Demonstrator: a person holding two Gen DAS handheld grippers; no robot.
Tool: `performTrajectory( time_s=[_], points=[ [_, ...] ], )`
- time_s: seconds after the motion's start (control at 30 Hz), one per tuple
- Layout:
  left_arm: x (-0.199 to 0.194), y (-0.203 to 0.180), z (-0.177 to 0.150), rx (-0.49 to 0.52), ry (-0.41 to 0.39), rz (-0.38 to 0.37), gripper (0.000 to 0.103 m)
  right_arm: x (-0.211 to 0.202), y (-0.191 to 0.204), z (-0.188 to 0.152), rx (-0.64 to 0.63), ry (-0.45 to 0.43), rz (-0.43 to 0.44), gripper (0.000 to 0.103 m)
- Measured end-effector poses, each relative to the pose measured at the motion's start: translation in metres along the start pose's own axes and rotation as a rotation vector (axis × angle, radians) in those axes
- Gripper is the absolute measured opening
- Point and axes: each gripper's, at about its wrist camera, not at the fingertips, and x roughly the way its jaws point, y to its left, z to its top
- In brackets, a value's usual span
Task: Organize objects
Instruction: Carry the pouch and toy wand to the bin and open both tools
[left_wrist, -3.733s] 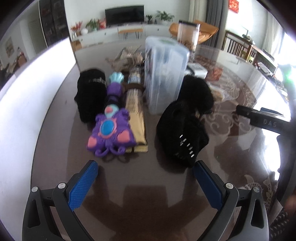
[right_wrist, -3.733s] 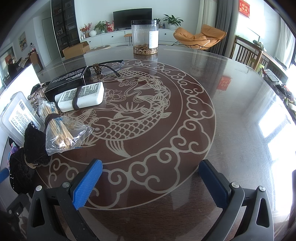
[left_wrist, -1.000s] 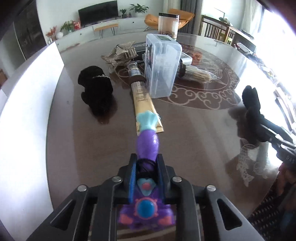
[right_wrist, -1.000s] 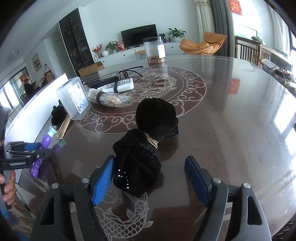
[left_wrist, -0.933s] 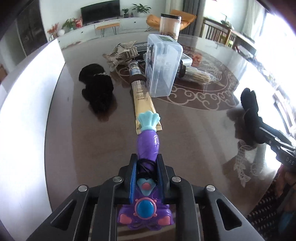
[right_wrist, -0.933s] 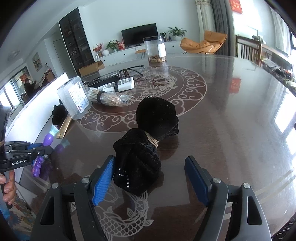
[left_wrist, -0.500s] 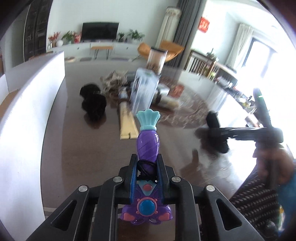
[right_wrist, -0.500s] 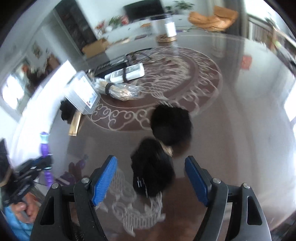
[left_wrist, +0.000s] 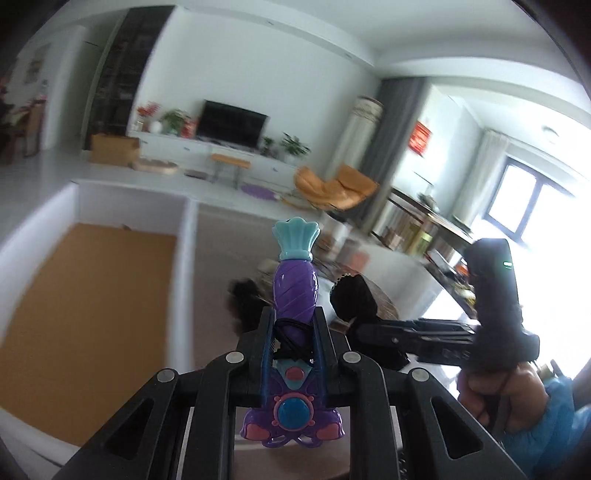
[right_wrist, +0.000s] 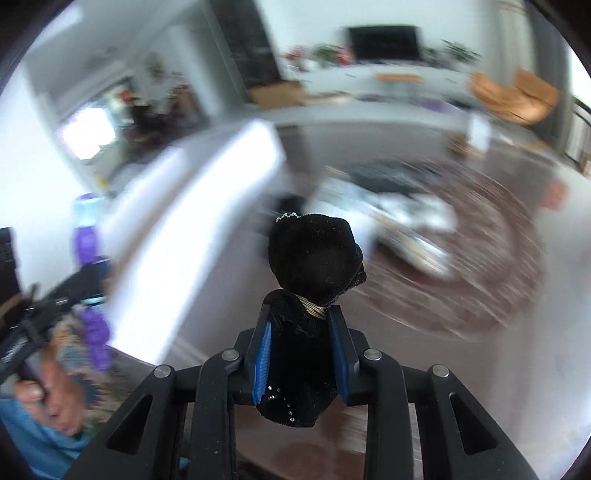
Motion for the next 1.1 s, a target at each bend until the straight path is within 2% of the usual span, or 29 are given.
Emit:
performTrajectory(
  time_s=[0.1, 0.13, 0.2, 0.27, 0.33, 0.37, 0.4, 0.5, 0.53, 0.6, 0.63, 0.67, 0.7, 0.73, 0.77, 0.83, 0.9, 0.93, 1.03, 1.1],
  points=[
    [-0.02, 0.044, 0.016, -0.047, -0.02, 0.121, 0.018, 0.016, 0.058, 0.029, -0.065, -0.013, 0.143, 0.029],
    [-0.021, 0.062, 0.02, -0.06, -0.01, 0.181, 0.018, 0.023, 0.077, 0.039, -0.086, -0.014, 0.188, 0.029],
    [-0.015, 0.091, 0.022, -0.082, 0.044, 0.248, 0.018, 0.045, 0.115, 0.059, -0.138, -0.007, 0.246, 0.029],
    [-0.001, 0.122, 0.019, -0.12, 0.128, 0.349, 0.021, 0.069, 0.138, 0.068, -0.168, 0.029, 0.264, 0.032],
    [0.016, 0.148, 0.013, -0.171, 0.231, 0.402, 0.027, 0.098, 0.148, 0.074, -0.155, 0.107, 0.286, 0.046],
    [0.021, 0.154, 0.01, -0.189, 0.256, 0.404, 0.027, 0.104, 0.147, 0.074, -0.144, 0.116, 0.288, 0.061],
    [0.025, 0.158, 0.007, -0.202, 0.27, 0.398, 0.027, 0.107, 0.144, 0.074, -0.128, 0.112, 0.28, 0.065],
    [0.029, 0.141, 0.006, -0.182, 0.26, 0.375, 0.028, 0.09, 0.121, 0.069, -0.095, 0.036, 0.252, 0.066],
    [0.032, 0.124, 0.006, -0.148, 0.253, 0.351, 0.029, 0.078, 0.104, 0.063, -0.089, -0.002, 0.216, 0.068],
    [0.037, 0.091, 0.005, -0.088, 0.245, 0.288, 0.032, 0.061, 0.076, 0.049, -0.079, -0.058, 0.134, 0.08],
    [0.04, 0.068, 0.004, -0.053, 0.244, 0.233, 0.041, 0.049, 0.053, 0.035, -0.069, -0.096, 0.054, 0.082],
    [0.043, 0.04, 0.004, -0.021, 0.243, 0.168, 0.058, 0.042, 0.034, 0.023, -0.064, -0.113, -0.006, 0.086],
    [0.046, 0.018, 0.002, -0.001, 0.24, 0.113, 0.067, 0.036, 0.016, 0.011, -0.06, -0.126, -0.077, 0.087],
    [0.049, -0.006, -0.003, 0.015, 0.239, 0.045, 0.087, 0.031, -0.014, -0.008, -0.052, -0.13, -0.19, 0.087],
    [0.055, -0.029, -0.006, 0.032, 0.25, -0.025, 0.101, 0.03, -0.033, -0.021, -0.043, -0.113, -0.262, 0.087],
    [0.076, -0.076, -0.028, 0.081, 0.296, -0.113, 0.103, 0.027, -0.084, -0.054, -0.018, -0.062, -0.405, 0.087],
    [0.103, -0.108, -0.05, 0.135, 0.349, -0.09, 0.103, 0.02, -0.128, -0.081, 0.05, -0.022, -0.495, 0.087],
    [0.125, -0.121, -0.066, 0.158, 0.371, -0.047, 0.103, 0.011, -0.153, -0.099, 0.099, -0.004, -0.525, 0.087],
    [0.176, -0.127, -0.092, 0.195, 0.407, 0.088, 0.103, -0.01, -0.192, -0.133, 0.198, 0.001, -0.594, 0.087],
    [0.2, -0.123, -0.1, 0.208, 0.425, 0.146, 0.103, -0.024, -0.2, -0.141, 0.233, -0.023, -0.603, 0.087]
  ],
)
